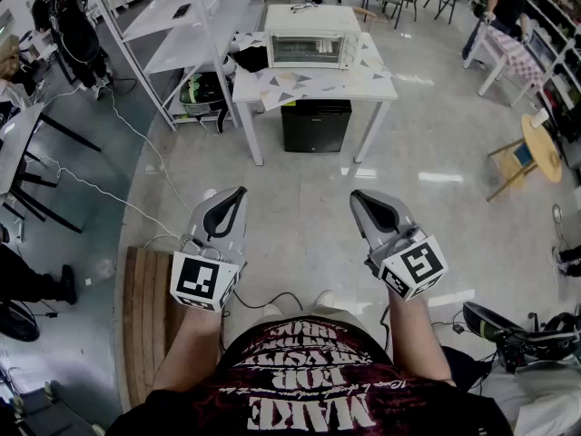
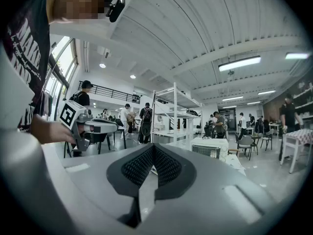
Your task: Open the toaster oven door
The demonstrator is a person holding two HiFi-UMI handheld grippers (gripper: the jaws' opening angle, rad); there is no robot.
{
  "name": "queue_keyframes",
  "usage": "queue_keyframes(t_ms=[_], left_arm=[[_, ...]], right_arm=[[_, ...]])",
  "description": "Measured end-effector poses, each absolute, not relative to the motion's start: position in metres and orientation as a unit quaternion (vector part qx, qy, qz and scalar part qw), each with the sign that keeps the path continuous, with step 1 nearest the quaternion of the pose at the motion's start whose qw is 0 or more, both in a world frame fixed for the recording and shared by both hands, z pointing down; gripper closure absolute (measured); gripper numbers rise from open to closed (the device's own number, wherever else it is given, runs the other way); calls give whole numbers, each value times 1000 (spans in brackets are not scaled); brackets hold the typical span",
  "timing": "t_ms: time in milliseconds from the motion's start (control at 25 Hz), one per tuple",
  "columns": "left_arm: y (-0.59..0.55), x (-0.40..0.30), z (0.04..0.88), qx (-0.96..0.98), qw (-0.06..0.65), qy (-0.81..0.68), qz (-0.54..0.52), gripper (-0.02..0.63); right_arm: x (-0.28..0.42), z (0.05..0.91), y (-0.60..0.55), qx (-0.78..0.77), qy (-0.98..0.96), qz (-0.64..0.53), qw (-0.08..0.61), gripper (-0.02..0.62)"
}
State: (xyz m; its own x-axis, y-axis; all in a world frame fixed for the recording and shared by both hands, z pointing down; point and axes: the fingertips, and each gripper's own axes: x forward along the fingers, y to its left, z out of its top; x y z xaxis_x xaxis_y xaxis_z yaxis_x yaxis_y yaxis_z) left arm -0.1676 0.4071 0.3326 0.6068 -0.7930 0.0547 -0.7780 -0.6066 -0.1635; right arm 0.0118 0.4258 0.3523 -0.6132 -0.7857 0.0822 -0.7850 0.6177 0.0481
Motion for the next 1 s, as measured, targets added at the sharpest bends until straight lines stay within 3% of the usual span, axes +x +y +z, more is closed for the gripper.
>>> queue_keyframes(t_ms=[440,1000], left_arm=[[426,-212,342,-899,60,432,-52,604],[418,-228,357,-907,42,417,-48,604]], right_arm=[[-24,350,452,459,-887,16,34,569],[-10,357,475,503,-862,47,35,569]])
